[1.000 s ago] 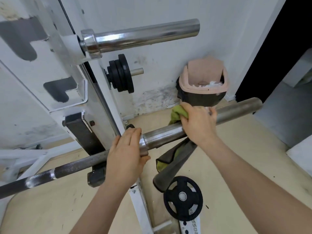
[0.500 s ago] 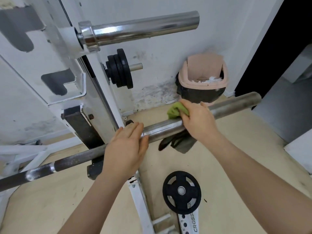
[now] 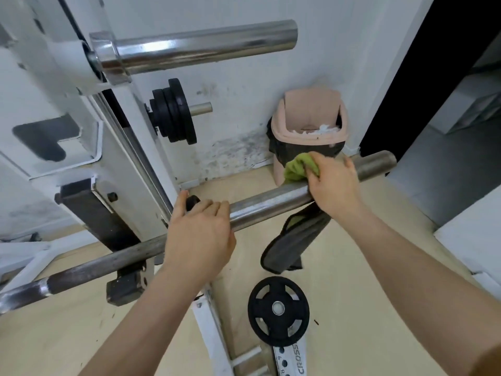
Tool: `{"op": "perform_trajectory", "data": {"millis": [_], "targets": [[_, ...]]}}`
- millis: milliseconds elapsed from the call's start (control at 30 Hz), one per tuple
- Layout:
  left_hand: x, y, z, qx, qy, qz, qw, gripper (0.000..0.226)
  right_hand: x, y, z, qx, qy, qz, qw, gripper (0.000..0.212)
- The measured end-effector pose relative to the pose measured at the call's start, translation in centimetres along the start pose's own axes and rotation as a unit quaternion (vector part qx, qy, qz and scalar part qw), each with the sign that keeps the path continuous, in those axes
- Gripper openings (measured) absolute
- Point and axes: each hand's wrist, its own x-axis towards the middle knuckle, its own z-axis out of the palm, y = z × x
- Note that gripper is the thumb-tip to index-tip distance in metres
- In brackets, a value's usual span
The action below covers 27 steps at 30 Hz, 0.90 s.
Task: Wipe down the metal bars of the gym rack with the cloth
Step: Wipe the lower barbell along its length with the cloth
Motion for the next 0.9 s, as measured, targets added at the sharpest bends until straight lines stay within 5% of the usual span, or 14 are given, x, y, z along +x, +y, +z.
{"op": "perform_trajectory", "data": {"millis": [100, 200, 367, 500, 600, 733, 800, 900], "targets": [[0.1, 0.2, -1.5, 0.016, 0.007, 0.011, 1.0, 0.016, 0.7, 0.4, -0.1, 0.002, -0.001, 0.055, 0.998, 0.022], [2.5, 1.5, -2.6, -0.004, -0.033, -0.009, 0.999, 0.021, -1.8, -5.3, 1.4, 0.041, -0.006, -0.01, 0.999, 0.03], [5.1, 5.5, 1.3, -0.011, -0.113, -0.028, 0.993, 0.065, -1.7, -3.9, 1.1, 0.042, 0.002, -0.1, 0.994, 0.028], [2.9, 5.2, 2.0, 0.003, -0.047, -0.011, 0.999, 0.071, 1.6, 3.3, -0.3, 0.014, 0.008, 0.018, 1.0, 0.018], [1.4, 6.6, 0.2, -0.003, -0.044, -0.012, 0.999, 0.054, 1.9, 3.6, -0.9, 0.027, 0.009, 0.076, 0.997, 0.018], [5.2, 7.4, -1.8, -0.138, -0.013, -0.065, 0.988, 0.033, -2.4, -3.3, 0.4, 0.077, -0.006, -0.059, 0.995, 0.024], [6.7, 7.5, -0.8, -0.17, -0.055, -0.069, 0.982, 0.051, -2.7, -4.0, 0.9, 0.08, 0.006, -0.085, 0.993, 0.026], [5.1, 8.4, 1.1, -0.06, -0.097, -0.035, 0.993, 0.086, 0.0, 0.2, 0.5, 0.056, 0.012, -0.053, 0.997, 0.028]]}}
